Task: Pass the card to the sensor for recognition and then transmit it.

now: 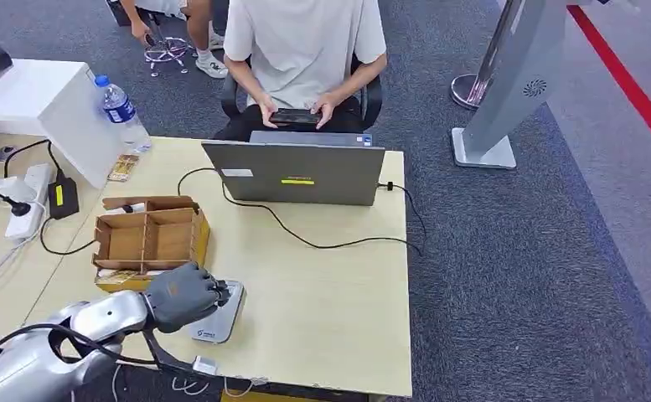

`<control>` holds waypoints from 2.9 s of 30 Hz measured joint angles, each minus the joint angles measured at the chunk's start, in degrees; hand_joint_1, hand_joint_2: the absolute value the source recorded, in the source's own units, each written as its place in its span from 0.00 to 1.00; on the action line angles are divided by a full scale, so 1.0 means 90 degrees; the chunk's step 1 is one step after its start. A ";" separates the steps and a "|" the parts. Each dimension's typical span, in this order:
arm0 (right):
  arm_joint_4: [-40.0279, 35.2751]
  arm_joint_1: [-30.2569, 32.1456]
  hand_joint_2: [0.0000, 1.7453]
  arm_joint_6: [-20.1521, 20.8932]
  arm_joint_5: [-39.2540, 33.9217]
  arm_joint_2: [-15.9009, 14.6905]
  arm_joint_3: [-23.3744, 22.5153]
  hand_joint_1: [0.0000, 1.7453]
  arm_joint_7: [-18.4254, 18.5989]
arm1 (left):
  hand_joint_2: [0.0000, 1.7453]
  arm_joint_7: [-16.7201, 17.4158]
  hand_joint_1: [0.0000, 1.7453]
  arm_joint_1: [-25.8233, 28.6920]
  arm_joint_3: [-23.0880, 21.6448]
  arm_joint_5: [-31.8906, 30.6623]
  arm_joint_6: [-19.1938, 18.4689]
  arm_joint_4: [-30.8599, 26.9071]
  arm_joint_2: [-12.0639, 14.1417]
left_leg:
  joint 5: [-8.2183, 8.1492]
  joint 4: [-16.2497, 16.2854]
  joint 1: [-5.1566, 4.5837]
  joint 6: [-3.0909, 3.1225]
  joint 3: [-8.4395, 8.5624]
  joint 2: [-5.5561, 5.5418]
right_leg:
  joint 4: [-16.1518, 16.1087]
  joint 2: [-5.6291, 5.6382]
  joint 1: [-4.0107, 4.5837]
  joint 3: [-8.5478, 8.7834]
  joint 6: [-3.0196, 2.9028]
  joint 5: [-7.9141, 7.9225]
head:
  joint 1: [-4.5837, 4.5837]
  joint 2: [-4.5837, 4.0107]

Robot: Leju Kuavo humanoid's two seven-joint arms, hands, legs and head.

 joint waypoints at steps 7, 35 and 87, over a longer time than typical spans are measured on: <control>-0.0002 -0.0003 1.00 0.0027 0.0058 0.0000 0.0000 0.00 -0.0002 | 1.00 -0.0022 1.00 -0.0126 -0.0214 0.0158 -0.0190 0.0134 -0.0092 | 0.0000 0.0000 0.0000 0.0000 0.0000 0.0000 | 0.0000 0.0000 0.0000 0.0000 0.0000 0.0000 | 0.0000 0.0000; -0.0002 -0.0011 1.00 0.0014 0.0289 0.0000 -0.0153 0.00 -0.0012 | 1.00 -0.0002 1.00 -0.0197 -0.0206 0.0007 0.2209 -0.0071 -0.0727 | 0.0000 0.0003 -0.0003 0.0001 -0.0003 -0.0007 | -0.0002 -0.0010 -0.0003 0.0002 0.0000 0.0000 | 0.0000 0.0000; 0.0005 -0.0231 1.00 0.0136 0.0993 0.0134 -0.0170 0.00 0.0034 | 1.00 0.0207 0.00 -0.2289 0.3075 0.0044 0.2411 0.2712 -0.2901 | 0.0054 0.0008 -0.0002 -0.0012 -0.0068 0.0006 | 0.0013 0.0008 -0.0002 -0.0071 -0.0010 0.0060 | 0.0000 0.0000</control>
